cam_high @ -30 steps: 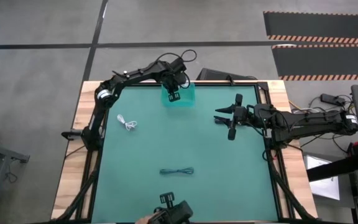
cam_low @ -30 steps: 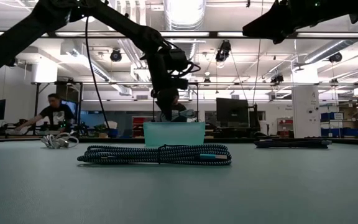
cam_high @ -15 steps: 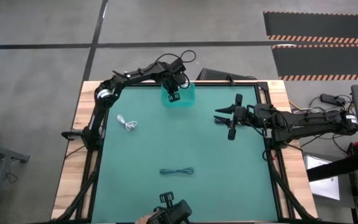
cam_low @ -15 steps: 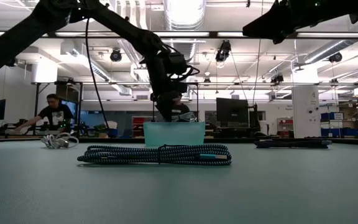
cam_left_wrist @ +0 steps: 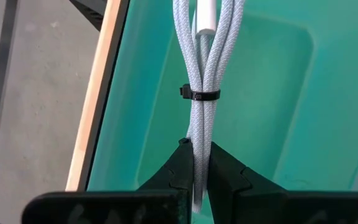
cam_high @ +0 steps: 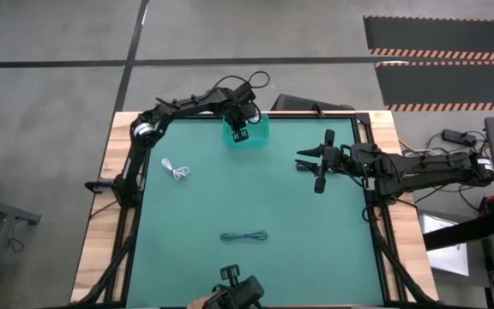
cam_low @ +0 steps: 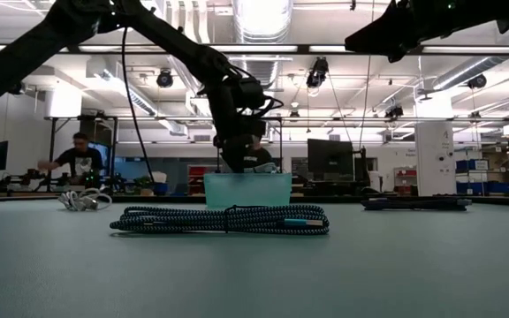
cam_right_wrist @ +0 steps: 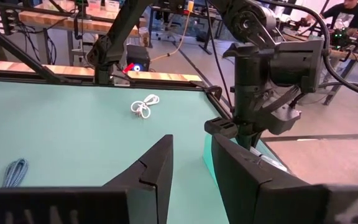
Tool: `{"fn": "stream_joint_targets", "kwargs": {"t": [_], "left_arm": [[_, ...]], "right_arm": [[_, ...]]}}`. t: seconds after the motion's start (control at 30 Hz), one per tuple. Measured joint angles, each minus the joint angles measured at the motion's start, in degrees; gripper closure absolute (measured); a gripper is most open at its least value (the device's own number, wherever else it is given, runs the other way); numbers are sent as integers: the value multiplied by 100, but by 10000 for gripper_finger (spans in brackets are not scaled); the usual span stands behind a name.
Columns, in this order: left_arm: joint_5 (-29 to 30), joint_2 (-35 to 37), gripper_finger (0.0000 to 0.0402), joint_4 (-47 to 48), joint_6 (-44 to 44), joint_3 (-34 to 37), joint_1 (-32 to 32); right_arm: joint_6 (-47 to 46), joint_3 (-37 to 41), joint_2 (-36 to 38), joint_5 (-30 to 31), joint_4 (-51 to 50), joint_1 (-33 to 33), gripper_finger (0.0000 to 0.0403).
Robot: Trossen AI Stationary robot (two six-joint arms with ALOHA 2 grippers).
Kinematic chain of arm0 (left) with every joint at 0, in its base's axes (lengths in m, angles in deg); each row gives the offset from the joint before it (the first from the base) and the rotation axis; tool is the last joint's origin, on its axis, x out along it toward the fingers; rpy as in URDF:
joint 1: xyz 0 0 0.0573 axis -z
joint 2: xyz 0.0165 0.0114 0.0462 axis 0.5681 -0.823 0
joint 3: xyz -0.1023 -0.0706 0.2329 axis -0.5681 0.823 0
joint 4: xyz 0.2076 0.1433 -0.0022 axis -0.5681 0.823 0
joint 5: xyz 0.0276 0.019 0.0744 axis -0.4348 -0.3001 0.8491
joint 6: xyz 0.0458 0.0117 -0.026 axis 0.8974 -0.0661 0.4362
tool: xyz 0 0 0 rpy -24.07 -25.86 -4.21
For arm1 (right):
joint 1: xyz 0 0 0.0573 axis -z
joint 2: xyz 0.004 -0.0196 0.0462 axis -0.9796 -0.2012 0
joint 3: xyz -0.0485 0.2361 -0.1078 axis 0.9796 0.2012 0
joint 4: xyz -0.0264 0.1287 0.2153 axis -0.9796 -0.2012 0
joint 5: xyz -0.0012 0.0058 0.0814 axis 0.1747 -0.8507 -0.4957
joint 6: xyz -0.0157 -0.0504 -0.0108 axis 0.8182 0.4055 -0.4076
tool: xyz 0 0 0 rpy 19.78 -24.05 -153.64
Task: Pick and place USB-C Cables
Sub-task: Put the light blue charger cable into the green bin
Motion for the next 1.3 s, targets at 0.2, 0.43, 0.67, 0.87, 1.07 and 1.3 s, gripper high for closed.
{"fn": "stream_joint_targets", "kwargs": {"t": [0.2,0.43,0.67,0.87,1.07,1.3], "left_arm": [[2,0,390,-213,-107,152,0],[2,2,388,-305,-125,382,0],[4,2,387,-410,-122,445,0],[8,2,387,-412,-122,447,0],[24,2,386,-410,-122,448,0],[22,2,386,-410,-120,448,0]], "right_arm": [[1,0,0,0,-7,0,308],[0,0,0,0,-9,0,307],[0,0,0,0,-9,0,308],[0,0,0,-2,-9,0,314],[-48,0,0,-4,-11,0,307],[-61,0,0,-6,-11,0,300]]}}
